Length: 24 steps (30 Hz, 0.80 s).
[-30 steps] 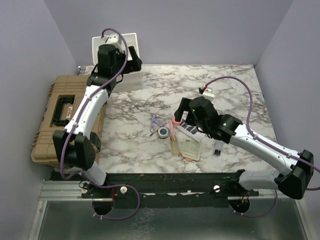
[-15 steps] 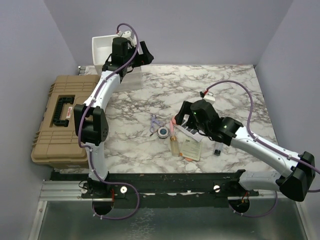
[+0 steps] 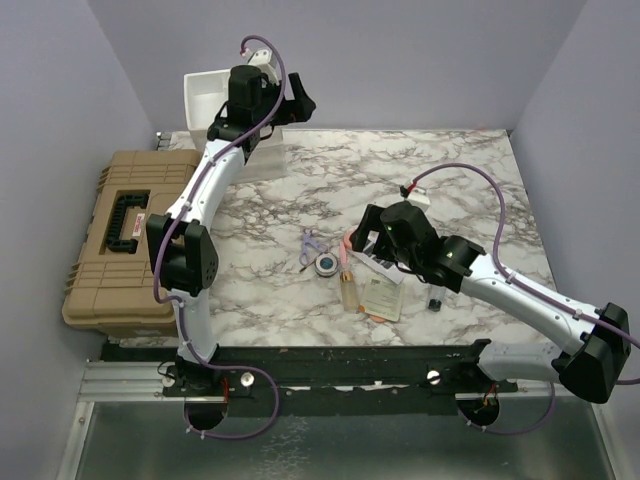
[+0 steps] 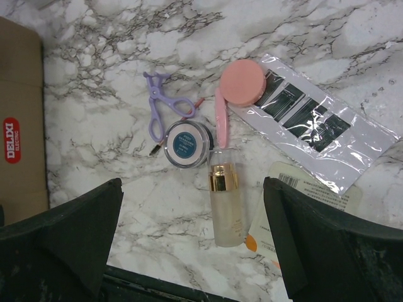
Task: Organize the makeup
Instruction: Move the storage box to the center of the board.
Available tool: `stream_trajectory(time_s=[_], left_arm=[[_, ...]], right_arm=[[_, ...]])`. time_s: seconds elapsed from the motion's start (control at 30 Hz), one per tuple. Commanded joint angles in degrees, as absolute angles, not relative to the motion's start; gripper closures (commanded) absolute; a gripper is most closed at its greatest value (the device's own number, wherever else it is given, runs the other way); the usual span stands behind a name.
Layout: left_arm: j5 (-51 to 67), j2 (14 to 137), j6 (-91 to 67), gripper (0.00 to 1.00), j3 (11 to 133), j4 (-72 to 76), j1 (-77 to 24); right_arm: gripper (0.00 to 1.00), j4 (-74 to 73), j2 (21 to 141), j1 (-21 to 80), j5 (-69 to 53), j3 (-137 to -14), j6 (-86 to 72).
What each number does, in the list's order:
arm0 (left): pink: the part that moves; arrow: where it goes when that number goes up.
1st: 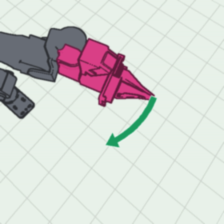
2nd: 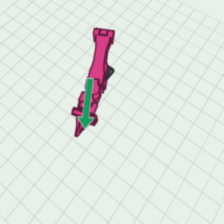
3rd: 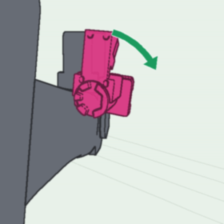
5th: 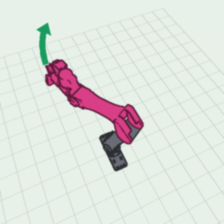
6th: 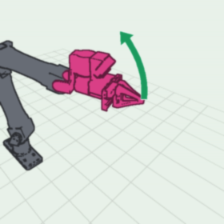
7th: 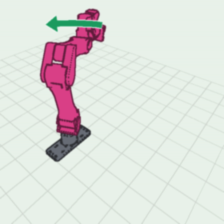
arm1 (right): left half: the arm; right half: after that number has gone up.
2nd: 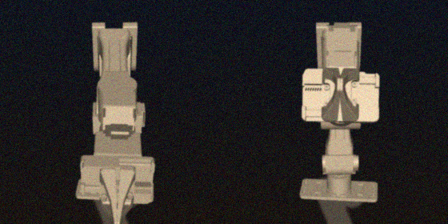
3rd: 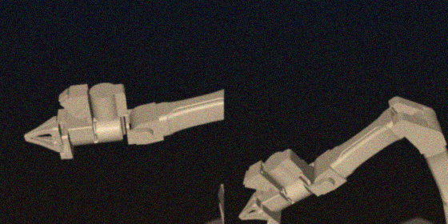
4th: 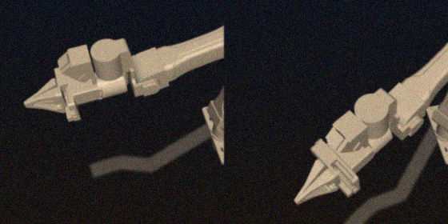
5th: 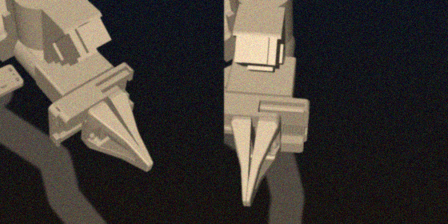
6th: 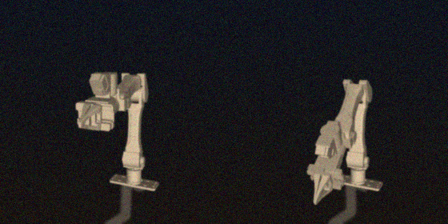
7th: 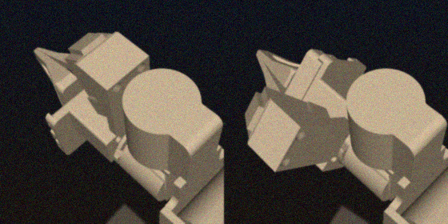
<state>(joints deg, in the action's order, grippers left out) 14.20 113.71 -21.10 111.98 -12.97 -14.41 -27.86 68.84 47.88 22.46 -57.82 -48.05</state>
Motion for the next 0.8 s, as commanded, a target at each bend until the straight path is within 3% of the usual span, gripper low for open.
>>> stream_trajectory(time_s=[0.0,0.43,0.77], left_arm=[[4.9,112.3,-19.1,0.05,116.0,-14.2,-14.4],[0.4,121.7,-19.9,0.09,119.3,-16.8,-14.8],[11.5,123.4,-15.6,0.09,120.2,-19.7,-19.3]], right_arm=[[0.00,-27.3,68.3,47.4,20.9,-57.1,-48.8],[0.00,-28.6,66.9,47.4,21.6,-56.6,-49.1],[0.00,-29.1,66.3,47.2,23.2,-55.3,-50.8]])
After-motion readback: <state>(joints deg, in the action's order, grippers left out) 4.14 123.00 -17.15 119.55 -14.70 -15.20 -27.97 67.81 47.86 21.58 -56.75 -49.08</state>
